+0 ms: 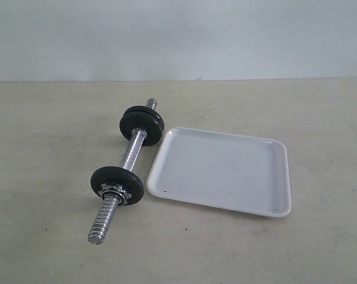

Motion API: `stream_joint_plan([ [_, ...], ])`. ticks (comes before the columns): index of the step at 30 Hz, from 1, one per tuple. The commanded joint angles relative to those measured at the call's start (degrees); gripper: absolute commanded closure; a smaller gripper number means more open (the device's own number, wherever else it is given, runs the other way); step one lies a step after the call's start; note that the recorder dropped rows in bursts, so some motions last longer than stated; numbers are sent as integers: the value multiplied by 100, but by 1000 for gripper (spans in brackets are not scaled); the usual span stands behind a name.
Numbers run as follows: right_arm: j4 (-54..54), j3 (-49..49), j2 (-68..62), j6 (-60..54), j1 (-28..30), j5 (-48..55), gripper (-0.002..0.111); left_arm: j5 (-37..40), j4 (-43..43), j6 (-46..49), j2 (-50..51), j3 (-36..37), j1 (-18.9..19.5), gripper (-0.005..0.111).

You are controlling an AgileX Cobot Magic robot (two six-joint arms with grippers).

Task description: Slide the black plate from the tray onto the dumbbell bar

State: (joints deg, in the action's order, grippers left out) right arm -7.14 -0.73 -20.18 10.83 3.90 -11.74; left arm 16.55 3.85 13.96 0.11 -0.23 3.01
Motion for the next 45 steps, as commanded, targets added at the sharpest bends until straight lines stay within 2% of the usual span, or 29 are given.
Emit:
stream_joint_plan([
  [1, -2, 9, 24, -7, 8, -45, 109, 17, -19, -100, -11, 23, 270, 102],
  [41, -2, 9, 24, -7, 8, -45, 109, 26, -17, -100, -11, 23, 311, 102],
  [45, -2, 9, 24, -7, 8, -45, 109, 26, -17, -100, -11, 23, 115, 102],
])
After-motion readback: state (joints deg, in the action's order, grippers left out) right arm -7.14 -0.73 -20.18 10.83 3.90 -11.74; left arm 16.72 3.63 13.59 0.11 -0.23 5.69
